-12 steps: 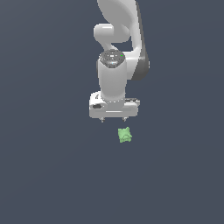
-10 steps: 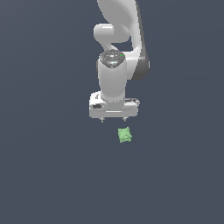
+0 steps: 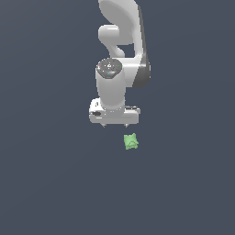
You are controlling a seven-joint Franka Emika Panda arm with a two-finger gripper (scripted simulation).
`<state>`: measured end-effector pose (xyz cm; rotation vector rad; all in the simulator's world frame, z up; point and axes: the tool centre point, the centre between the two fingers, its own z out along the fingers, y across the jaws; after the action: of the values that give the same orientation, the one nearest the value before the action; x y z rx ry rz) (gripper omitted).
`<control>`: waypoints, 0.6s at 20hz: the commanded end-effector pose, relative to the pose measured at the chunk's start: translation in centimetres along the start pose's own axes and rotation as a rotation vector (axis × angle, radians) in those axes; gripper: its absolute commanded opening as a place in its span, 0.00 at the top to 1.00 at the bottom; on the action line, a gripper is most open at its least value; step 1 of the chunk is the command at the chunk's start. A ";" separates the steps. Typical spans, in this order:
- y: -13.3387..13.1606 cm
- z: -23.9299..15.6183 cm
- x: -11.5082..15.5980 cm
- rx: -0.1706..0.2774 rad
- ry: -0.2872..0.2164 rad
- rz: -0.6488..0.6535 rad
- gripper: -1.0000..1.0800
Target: Pick up the object and move it to a goal position.
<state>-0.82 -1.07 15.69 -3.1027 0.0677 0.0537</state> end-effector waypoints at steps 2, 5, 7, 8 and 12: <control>-0.2 0.1 0.1 -0.001 0.001 -0.005 0.04; -0.8 0.7 0.3 -0.005 0.003 -0.024 0.04; -1.6 1.4 0.5 -0.011 0.006 -0.046 0.04; -2.0 1.8 0.6 -0.014 0.008 -0.061 0.04; -4.5 4.0 1.2 -0.028 0.017 -0.134 0.04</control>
<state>0.29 2.47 12.70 -3.1239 -0.0953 0.0294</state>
